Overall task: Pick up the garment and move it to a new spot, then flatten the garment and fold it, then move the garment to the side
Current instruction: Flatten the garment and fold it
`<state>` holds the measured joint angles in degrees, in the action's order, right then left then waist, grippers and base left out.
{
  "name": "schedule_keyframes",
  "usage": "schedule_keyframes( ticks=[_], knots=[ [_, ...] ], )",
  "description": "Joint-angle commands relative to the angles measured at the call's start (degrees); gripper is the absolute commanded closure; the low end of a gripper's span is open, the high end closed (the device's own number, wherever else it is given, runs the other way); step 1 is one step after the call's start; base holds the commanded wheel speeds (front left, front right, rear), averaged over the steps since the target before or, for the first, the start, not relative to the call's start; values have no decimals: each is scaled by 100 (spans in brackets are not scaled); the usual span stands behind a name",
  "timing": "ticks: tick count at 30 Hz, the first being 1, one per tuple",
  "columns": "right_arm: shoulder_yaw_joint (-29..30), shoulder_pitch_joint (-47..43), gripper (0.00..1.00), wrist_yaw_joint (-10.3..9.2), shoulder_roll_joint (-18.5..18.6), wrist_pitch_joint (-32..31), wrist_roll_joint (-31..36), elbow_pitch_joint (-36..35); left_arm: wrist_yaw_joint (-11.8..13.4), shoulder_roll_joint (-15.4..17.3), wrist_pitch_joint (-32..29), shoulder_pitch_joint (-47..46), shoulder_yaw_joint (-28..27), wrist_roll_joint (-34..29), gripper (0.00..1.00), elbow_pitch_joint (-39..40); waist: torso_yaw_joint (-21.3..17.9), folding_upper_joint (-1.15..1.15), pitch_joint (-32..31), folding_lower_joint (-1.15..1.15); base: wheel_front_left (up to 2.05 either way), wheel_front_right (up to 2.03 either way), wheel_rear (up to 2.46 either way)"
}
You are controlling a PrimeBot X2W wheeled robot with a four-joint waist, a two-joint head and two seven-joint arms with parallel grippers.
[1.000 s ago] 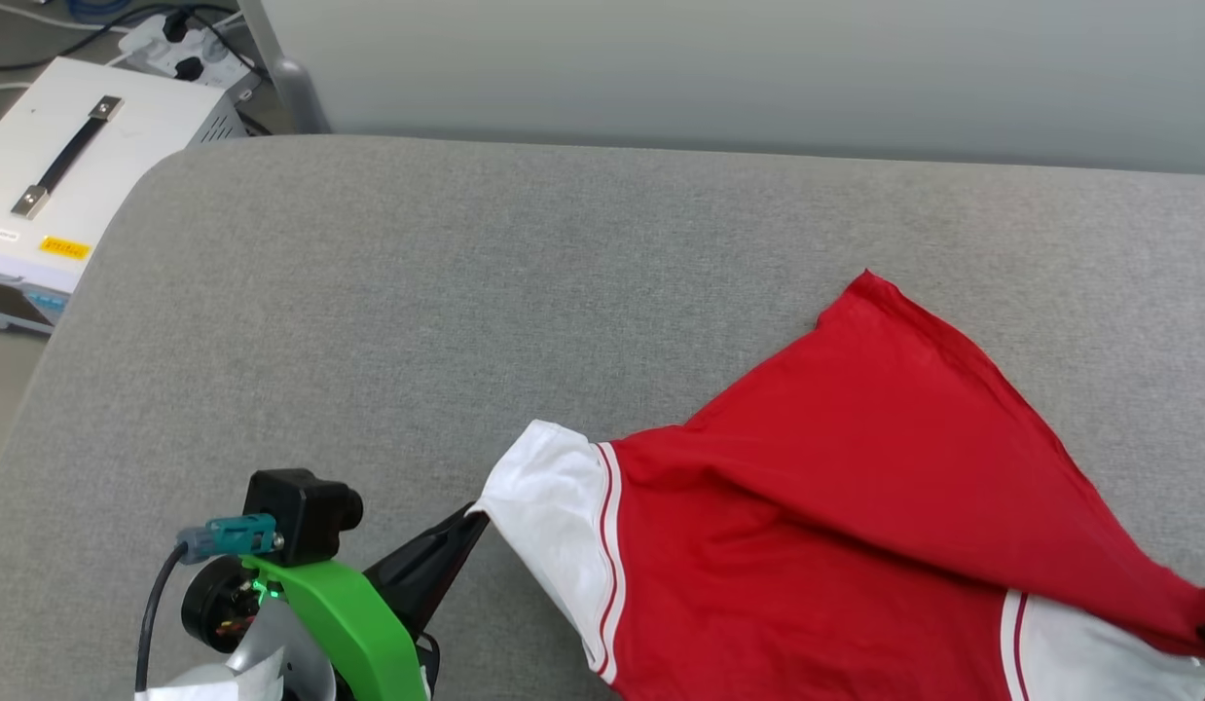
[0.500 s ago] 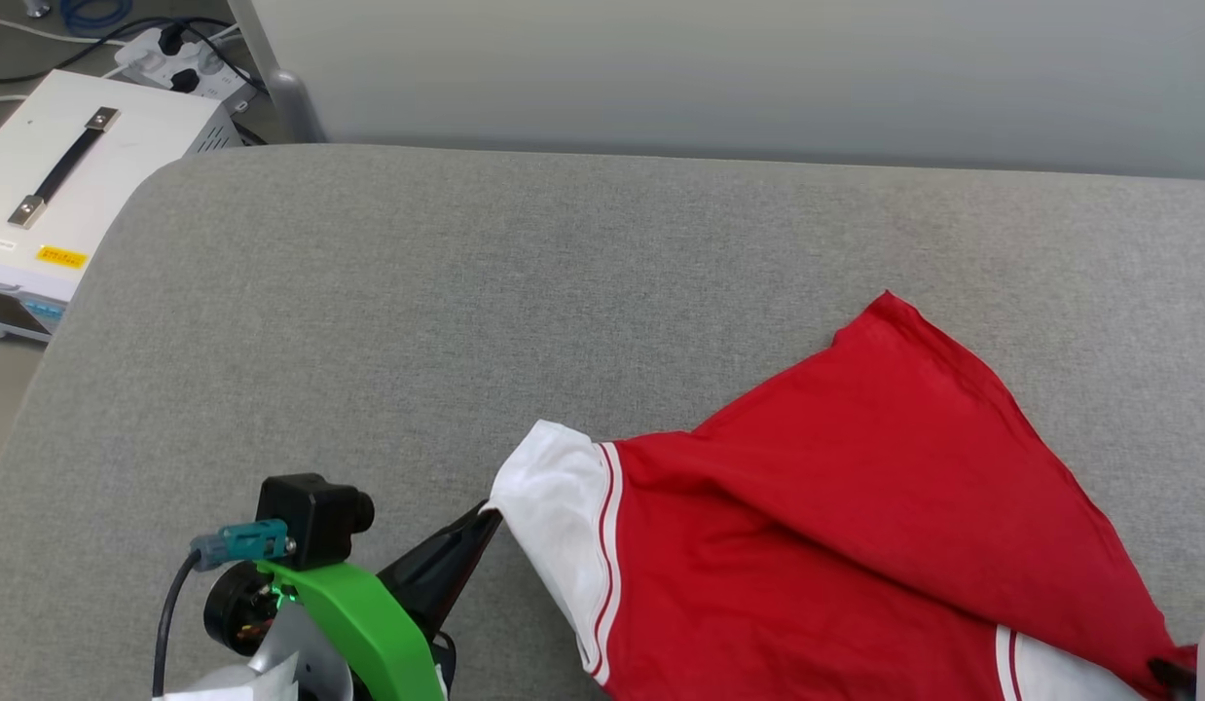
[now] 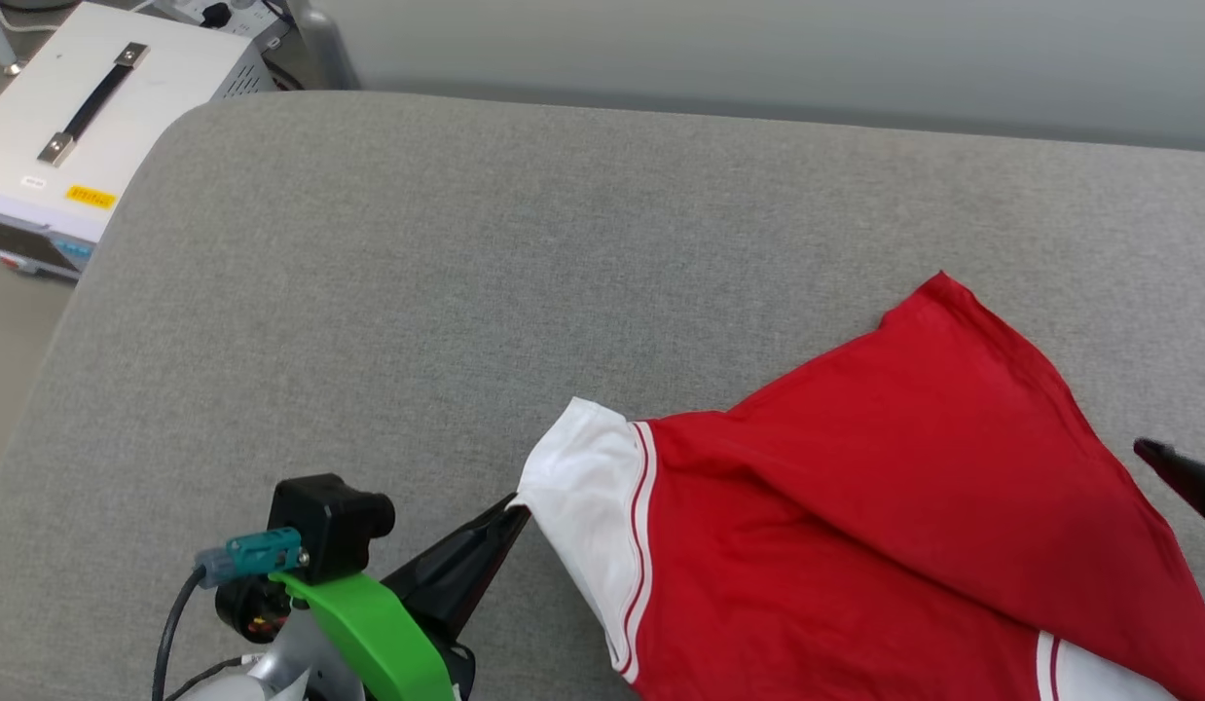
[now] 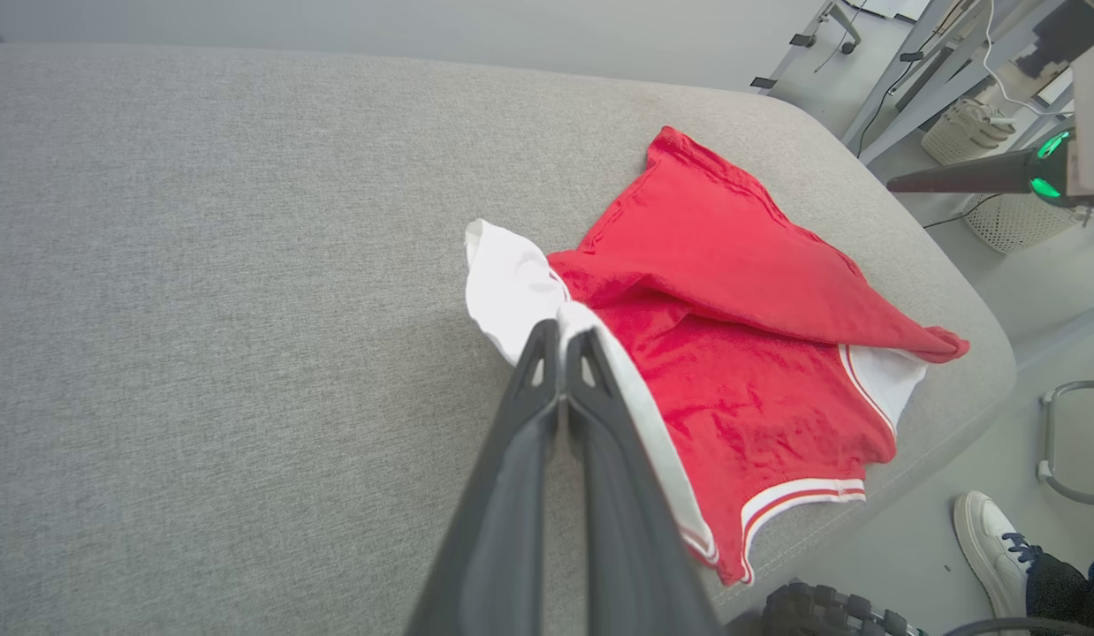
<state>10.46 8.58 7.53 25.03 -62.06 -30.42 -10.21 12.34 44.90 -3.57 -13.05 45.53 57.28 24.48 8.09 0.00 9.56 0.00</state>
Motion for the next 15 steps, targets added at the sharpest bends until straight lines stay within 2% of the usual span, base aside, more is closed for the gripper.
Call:
schedule_keyframes(
  ticks=[1, 6, 15],
  knots=[
    [-97, 300, 0, -4, 26, -93, 4, -93, 17, -17, 0, -121, -12, -113, 100, 64, 248, 0, 286, 0, 0, 0, 0],
    [-414, 1068, 0, -4, 129, -356, 162, 10, 61, -106, -38, -277, 18, -242, 100, 196, 628, 0, 636, 0, 0, 0, 0],
    [-907, 2139, 0, -4, 475, -598, 532, 889, -34, -370, 21, -480, 122, -376, 100, 304, 1238, 0, 1222, 0, 0, 0, 0]
  ],
)
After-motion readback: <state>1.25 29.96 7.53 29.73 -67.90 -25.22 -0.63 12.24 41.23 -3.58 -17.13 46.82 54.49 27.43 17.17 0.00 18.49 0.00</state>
